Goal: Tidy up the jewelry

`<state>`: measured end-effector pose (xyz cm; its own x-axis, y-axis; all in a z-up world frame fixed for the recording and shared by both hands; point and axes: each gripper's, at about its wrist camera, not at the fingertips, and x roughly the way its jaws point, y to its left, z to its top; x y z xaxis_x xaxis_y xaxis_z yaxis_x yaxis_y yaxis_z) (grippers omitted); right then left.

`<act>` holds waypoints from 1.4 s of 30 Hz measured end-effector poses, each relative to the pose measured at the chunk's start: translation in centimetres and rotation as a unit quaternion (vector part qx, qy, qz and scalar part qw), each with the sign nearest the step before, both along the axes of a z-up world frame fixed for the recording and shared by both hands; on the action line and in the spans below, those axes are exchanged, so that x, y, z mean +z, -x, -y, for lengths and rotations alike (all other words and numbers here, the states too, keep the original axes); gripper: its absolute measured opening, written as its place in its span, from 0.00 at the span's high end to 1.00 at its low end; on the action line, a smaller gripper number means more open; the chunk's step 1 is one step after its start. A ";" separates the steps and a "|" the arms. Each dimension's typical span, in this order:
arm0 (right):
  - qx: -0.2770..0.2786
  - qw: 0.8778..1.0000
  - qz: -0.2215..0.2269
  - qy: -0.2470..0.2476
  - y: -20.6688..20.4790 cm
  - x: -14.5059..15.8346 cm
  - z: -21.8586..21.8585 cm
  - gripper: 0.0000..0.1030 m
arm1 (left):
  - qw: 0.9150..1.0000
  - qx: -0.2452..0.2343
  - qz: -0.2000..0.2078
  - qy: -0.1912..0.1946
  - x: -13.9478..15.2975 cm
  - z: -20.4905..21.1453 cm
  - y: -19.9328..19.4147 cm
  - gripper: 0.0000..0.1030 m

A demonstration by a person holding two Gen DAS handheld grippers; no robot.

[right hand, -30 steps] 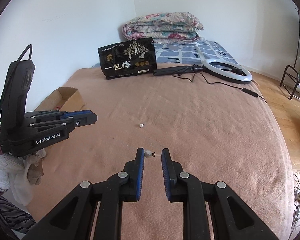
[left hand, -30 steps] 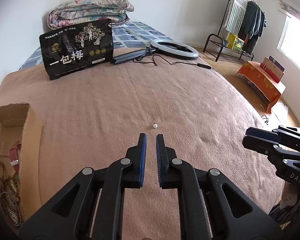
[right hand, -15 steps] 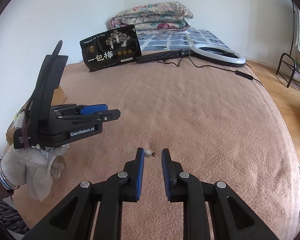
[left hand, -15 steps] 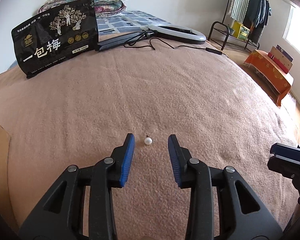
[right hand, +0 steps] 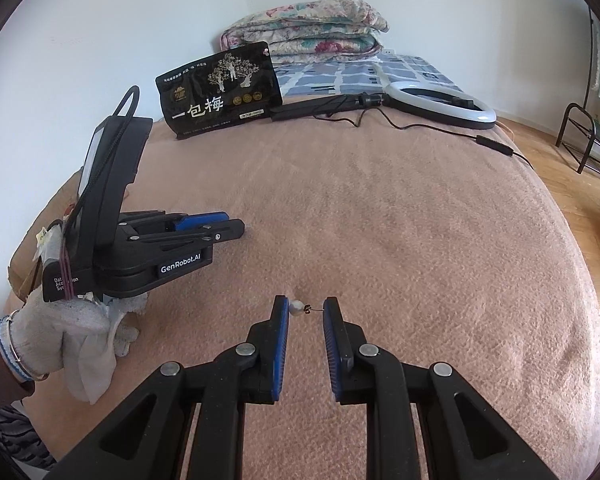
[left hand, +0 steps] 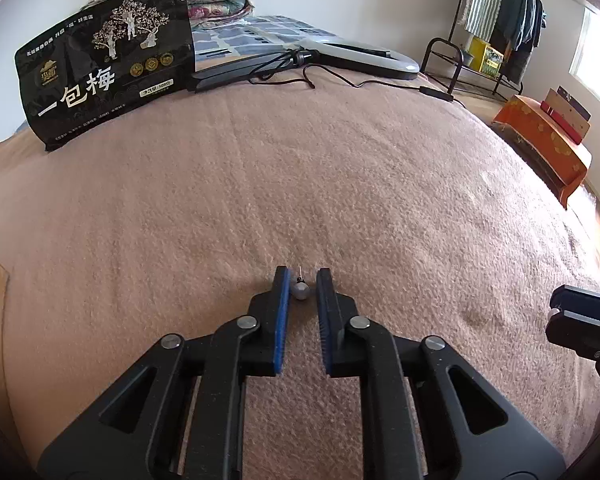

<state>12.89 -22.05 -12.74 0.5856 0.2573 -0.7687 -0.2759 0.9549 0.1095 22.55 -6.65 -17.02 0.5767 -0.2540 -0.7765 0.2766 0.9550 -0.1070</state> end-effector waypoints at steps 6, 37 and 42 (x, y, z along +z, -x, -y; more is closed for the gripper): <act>0.001 1.000 0.003 0.001 0.0 0.1 -0.1 0.84 | 1.000 -0.002 0.007 -0.003 0.5 0.1 0.5 0.94; 0.076 0.995 0.058 -0.009 2.4 7.3 -10.4 0.84 | 0.992 0.083 0.096 0.013 11.7 -12.5 8.8 0.93; 0.099 0.993 0.059 -0.016 2.3 7.8 -13.9 0.84 | 0.989 0.111 0.102 0.010 12.4 -16.3 10.6 0.94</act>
<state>10.56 -8.20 -4.92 0.6062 0.3993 -0.6878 -0.4706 0.8773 0.0946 11.91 9.65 -4.61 0.7642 -0.1177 -0.6341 0.0784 0.9929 -0.0898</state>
